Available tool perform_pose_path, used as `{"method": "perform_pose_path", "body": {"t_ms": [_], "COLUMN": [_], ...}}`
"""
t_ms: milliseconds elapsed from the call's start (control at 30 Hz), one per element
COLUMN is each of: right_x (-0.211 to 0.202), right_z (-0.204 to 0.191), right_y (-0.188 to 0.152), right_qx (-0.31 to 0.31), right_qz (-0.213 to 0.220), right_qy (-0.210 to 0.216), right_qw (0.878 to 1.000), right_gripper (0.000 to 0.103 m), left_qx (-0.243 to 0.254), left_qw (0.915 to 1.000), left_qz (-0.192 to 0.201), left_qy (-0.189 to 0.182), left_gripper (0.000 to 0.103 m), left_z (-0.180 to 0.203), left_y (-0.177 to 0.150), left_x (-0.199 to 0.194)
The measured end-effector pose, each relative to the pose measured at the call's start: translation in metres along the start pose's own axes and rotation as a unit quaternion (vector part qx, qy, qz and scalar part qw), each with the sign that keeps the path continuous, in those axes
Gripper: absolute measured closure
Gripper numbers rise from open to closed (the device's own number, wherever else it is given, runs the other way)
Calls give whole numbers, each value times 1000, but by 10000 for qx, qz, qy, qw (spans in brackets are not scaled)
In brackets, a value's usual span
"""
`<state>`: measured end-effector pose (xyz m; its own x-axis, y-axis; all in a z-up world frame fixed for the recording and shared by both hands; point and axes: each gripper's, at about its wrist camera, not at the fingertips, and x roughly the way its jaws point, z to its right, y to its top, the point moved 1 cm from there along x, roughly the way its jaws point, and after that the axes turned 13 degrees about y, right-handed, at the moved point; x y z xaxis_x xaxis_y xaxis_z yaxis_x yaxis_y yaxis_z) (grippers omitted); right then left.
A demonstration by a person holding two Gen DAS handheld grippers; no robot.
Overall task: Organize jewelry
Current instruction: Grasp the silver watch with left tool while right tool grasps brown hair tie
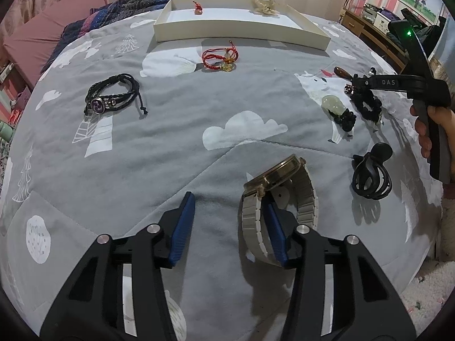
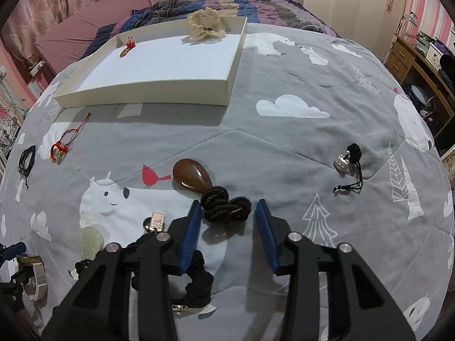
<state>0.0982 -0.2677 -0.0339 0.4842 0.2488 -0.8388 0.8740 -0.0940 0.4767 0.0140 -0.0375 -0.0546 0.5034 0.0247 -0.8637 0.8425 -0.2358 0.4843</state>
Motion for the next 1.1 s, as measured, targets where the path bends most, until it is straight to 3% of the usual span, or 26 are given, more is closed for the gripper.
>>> {"method": "perform_pose_path", "body": {"t_ms": [100, 200, 267, 333, 700, 1100], "right_x": [1, 0, 0, -2, -13, -30], "right_z": [-2, -2, -3, -3, -1, -5], "right_y": [0, 0, 0, 1, 13, 41], "right_qx": [-44, -69, -90, -97, -61, -69], "right_qz": [4, 17, 25, 87, 336, 690], "right_qy": [-12, -21, -25, -22, 6, 9], "right_qw": [10000, 10000, 10000, 9999, 9994, 9976], "right_gripper": [69, 71, 73, 74, 77, 78], "left_qx": [-16, -37, -70, -65, -36, -158], "left_qw": [10000, 10000, 9997, 9996, 9998, 9986], "left_qz": [-1, -13, -48, -75, 63, 486], "left_qy": [-34, -53, -212, -255, -177, 123], "left_gripper": [65, 78, 93, 99, 100, 99], "left_z": [-1, -2, -3, -3, -6, -26], "left_y": [1, 1, 1, 1, 19, 78], "left_x": [1, 1, 1, 1, -1, -15]}}
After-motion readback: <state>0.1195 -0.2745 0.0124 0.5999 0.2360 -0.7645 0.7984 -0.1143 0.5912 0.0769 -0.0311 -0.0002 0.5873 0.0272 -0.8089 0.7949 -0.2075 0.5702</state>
